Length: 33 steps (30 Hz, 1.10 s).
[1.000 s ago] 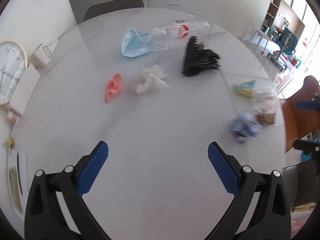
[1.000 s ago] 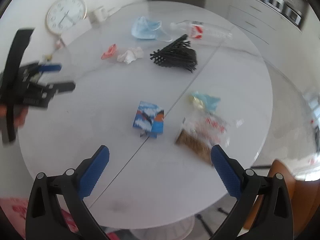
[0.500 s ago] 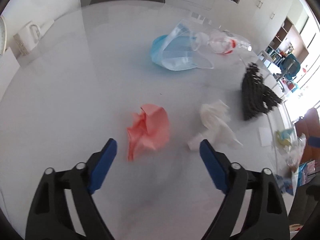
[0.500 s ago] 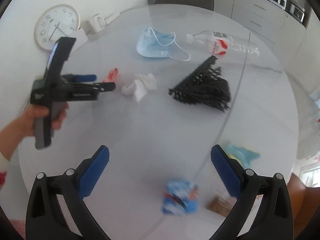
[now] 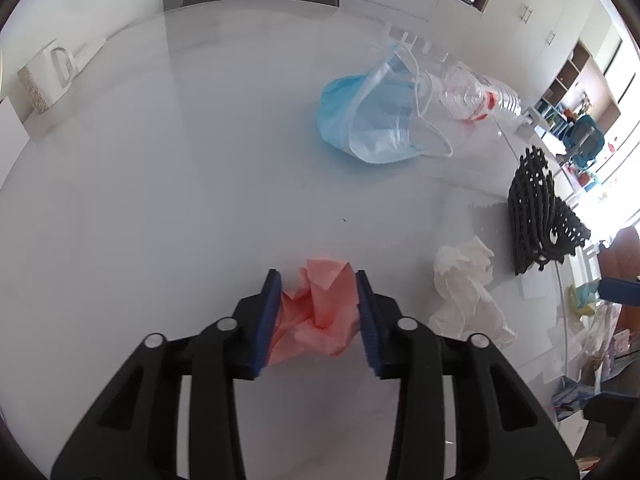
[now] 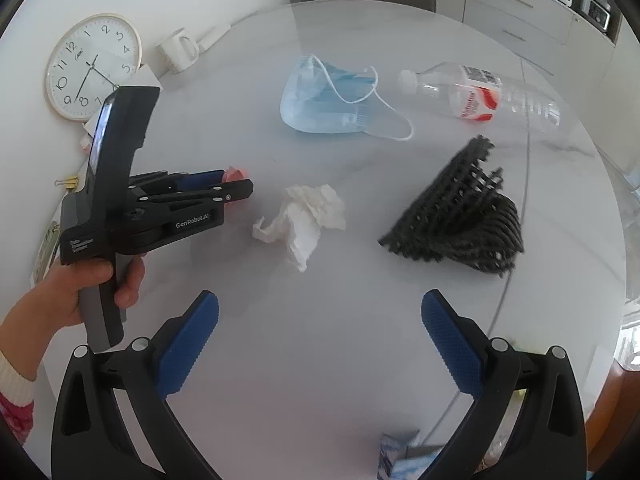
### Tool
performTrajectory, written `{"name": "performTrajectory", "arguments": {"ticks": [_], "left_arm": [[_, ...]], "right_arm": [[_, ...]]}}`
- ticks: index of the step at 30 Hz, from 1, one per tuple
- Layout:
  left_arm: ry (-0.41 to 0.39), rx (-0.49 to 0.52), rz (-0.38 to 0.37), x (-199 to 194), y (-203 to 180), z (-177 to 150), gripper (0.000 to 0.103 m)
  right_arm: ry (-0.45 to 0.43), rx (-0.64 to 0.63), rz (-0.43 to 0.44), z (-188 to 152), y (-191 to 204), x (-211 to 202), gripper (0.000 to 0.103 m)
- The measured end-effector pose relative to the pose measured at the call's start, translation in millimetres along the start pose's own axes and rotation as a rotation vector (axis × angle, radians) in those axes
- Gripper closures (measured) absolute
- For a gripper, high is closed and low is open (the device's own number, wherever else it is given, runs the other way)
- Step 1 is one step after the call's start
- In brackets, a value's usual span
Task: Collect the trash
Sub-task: 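Move the left tool to the pink paper and close on it, then grasp the blue printed box with the right tool while the left tool holds the pink paper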
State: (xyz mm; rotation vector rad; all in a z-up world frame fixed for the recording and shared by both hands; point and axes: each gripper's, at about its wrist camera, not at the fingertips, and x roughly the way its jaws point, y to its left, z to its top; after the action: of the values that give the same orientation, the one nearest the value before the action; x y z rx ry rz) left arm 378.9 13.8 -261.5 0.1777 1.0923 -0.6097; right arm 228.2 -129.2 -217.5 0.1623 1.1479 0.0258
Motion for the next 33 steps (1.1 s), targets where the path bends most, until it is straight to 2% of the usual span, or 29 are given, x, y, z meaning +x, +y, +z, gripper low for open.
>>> {"name": "performTrajectory", "arguments": {"ticks": [2,6,11,14,17,20,23,28,33], "left_arm": [[-0.001,-0.002,0.006,-3,1,0,0.074],[-0.001,0.018,0.03,-14,-1,-7,0.077],[0.014,0.027,0.046,-47,-8,-29,0.077],[0.027,0.051,0.067,-67,-25,-48,0.077],[0.065,0.052,0.068,-82,-50,-74,0.077],[0.098,0.005,0.067,-90,-79,-103,0.077],[0.111,-0.083,0.061,-95,-105,-132,0.077],[0.107,-0.218,0.111,-101,-140,-176,0.077],[0.081,-0.342,0.155,-110,-164,-206,0.077]], "right_arm": [[-0.008,-0.018,0.008,3,-1,-2,0.002],[-0.004,-0.096,0.036,-5,-10,-15,0.002],[0.06,-0.305,0.068,-36,-27,-40,0.002],[0.098,-0.427,0.088,-57,-35,-50,0.002],[0.14,-0.573,0.147,-74,-41,-56,0.002],[0.183,-0.756,0.231,-90,-42,-57,0.002],[0.218,-0.891,0.273,-103,-43,-53,0.002],[0.187,-1.139,0.312,-120,-40,-45,0.002],[0.189,-1.303,0.329,-131,-33,-29,0.013]]}}
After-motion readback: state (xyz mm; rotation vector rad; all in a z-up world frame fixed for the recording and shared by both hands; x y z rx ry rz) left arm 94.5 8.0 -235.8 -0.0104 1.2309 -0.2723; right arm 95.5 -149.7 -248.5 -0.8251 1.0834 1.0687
